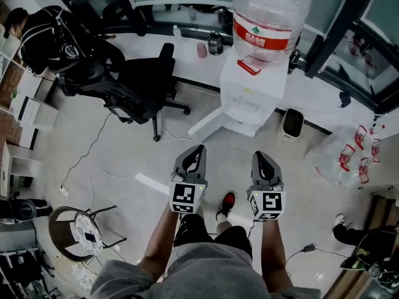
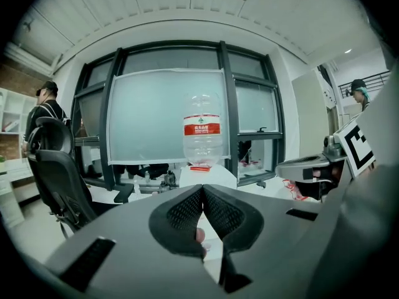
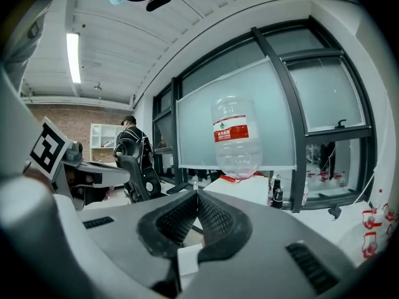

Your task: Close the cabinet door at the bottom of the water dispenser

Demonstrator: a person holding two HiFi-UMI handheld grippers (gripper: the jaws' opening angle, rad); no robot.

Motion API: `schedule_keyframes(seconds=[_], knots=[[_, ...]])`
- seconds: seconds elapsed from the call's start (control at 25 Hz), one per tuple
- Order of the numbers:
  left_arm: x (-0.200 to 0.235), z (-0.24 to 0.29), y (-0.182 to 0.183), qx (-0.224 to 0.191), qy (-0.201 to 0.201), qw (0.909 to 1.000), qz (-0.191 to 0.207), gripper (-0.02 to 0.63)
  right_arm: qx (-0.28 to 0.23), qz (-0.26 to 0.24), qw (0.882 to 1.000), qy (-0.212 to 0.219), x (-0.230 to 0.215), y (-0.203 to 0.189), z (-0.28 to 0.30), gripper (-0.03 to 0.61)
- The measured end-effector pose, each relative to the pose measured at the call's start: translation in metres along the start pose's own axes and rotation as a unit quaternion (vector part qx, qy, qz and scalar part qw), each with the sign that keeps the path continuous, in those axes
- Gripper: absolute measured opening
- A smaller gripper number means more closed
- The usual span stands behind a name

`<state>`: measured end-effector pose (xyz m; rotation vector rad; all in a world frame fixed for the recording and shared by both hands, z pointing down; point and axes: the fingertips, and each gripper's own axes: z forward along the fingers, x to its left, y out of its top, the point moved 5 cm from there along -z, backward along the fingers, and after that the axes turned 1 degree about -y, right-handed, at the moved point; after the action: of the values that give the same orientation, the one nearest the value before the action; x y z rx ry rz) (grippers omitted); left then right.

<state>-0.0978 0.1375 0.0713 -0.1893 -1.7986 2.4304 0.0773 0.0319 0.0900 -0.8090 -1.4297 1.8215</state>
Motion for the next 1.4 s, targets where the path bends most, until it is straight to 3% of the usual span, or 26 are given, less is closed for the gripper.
schedule_keyframes(seconds=[0.48, 0.96, 1.4], knots=[[0.058, 0.105, -0.079, 0.031, -0.043, 0.9985, -0.010, 0.023, 0.029, 0.035, 0.998, -0.033, -0.005, -0.073, 0.109, 0.018], [0.110, 0.158, -0.220, 0.096, -0.053, 0.9932, -0.039, 0.023, 0.093, 0.049, 0.994, -0.019, 0.026, -0.196, 0.189, 0.018], [0.158, 0.187, -0.352, 0.118, -0.044, 0.9909, -0.049, 0.023, 0.135, 0.056, 0.989, 0.019, 0.072, -0.323, 0.251, 0.018]])
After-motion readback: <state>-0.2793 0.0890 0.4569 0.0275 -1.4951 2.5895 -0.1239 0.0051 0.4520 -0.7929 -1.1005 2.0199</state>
